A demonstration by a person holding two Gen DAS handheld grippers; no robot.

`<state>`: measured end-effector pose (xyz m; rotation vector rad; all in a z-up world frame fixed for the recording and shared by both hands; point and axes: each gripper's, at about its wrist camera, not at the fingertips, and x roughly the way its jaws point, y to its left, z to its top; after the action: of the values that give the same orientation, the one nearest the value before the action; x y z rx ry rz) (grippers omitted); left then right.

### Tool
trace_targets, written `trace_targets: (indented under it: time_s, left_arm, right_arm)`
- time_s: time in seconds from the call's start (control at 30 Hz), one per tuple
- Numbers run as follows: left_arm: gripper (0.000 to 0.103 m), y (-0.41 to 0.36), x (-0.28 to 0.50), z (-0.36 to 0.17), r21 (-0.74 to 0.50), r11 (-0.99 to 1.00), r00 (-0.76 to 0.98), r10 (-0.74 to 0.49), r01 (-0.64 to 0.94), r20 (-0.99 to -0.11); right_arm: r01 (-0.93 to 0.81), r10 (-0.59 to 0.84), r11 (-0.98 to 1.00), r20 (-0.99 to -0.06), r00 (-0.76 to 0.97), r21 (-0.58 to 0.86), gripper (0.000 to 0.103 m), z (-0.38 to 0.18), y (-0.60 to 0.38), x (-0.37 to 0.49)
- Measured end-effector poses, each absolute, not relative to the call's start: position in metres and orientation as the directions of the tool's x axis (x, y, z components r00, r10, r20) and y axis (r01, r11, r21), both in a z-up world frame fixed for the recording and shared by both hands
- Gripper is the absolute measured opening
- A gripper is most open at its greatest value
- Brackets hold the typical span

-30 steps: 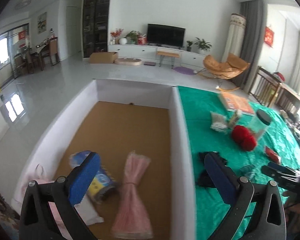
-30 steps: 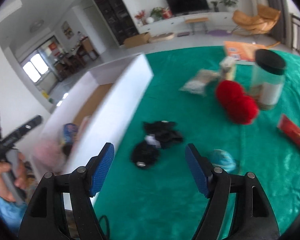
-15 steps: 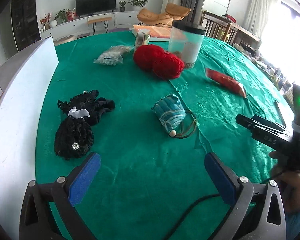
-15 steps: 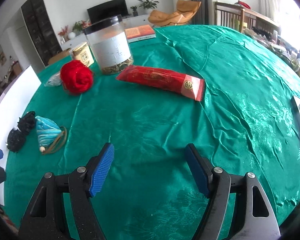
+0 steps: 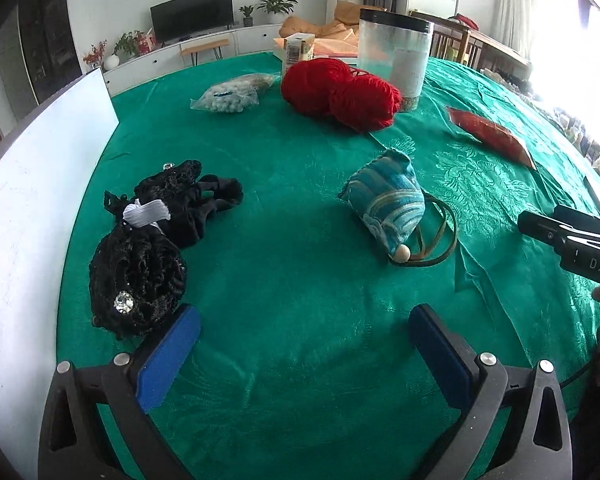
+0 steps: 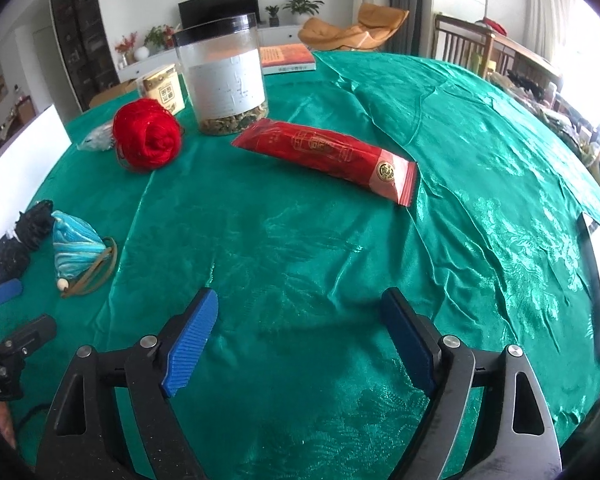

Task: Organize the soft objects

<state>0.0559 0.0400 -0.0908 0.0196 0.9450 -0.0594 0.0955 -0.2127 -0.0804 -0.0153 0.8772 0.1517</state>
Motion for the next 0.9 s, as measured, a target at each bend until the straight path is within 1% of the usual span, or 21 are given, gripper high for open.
trace_targets:
  time_s: [0.2, 0.9]
  left_arm:
    - [0.103, 0.0408, 0.0559, -0.0907, -0.011, 0.998, 0.585, -0.043, 0.057, -0.81]
    - [0.103, 0.0409, 0.0559, -0.0907, -0.011, 0.998, 0.585, -0.043, 0.058, -0.81]
  right_arm:
    - [-0.143, 0.113, 0.989, -0.773, 0.625, 0.028, 0.088, -0.0806, -0.2101, 0.0941]
    - [-0.144, 0.108, 0.989, -0.775, 0.622, 0.022, 0.089, -0.0797, -0.2095, 0.0912]
